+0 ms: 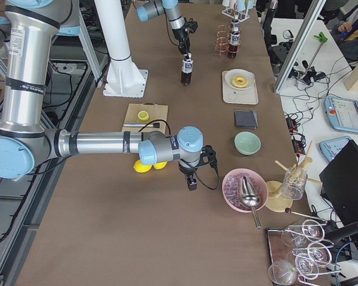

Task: Place tea on tray
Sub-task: 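Carry the bottle toward the cream tray and stand it on the table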

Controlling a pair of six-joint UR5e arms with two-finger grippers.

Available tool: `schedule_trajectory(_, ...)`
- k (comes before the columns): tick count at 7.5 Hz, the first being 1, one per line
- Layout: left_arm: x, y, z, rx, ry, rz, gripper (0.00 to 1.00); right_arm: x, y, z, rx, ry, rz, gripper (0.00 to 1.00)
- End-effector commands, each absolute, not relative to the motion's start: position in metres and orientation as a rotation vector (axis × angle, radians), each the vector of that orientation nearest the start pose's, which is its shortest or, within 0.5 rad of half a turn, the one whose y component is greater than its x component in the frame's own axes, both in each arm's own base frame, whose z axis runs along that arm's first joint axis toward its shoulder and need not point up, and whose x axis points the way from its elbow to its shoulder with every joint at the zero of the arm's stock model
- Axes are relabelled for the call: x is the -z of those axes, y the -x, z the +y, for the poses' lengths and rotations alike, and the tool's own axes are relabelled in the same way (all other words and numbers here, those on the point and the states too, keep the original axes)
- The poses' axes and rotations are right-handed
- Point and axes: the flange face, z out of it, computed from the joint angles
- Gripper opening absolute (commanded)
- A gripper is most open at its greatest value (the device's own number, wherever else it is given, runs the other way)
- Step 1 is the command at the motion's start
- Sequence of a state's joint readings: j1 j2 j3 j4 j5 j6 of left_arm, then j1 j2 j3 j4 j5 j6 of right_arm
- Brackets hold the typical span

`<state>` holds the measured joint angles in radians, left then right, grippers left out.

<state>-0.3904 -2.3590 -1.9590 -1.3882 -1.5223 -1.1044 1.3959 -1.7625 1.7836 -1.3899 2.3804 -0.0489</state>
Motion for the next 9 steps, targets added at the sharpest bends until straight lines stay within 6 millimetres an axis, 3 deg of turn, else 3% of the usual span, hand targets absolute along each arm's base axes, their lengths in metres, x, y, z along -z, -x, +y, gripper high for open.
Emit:
schedule_trajectory(1, -0.079, -0.495, -0.351, -0.047, -0.45, 0.872, 0.0, -0.619, 0.013, -0.427, 0.293, -0.141, -0.82, 1.0)
schedule_trajectory(8, -0.084, -0.507, -0.346, -0.054, -0.456, 0.853, 0.02, -0.618, 0.013, -0.427, 0.293, -0.141, -0.822, 1.0)
schedule_trajectory(9, -0.084, -0.51, -0.343, -0.055, -0.462, 0.849, 0.33, -0.619, 0.013, -0.427, 0.292, -0.139, -0.822, 1.0)
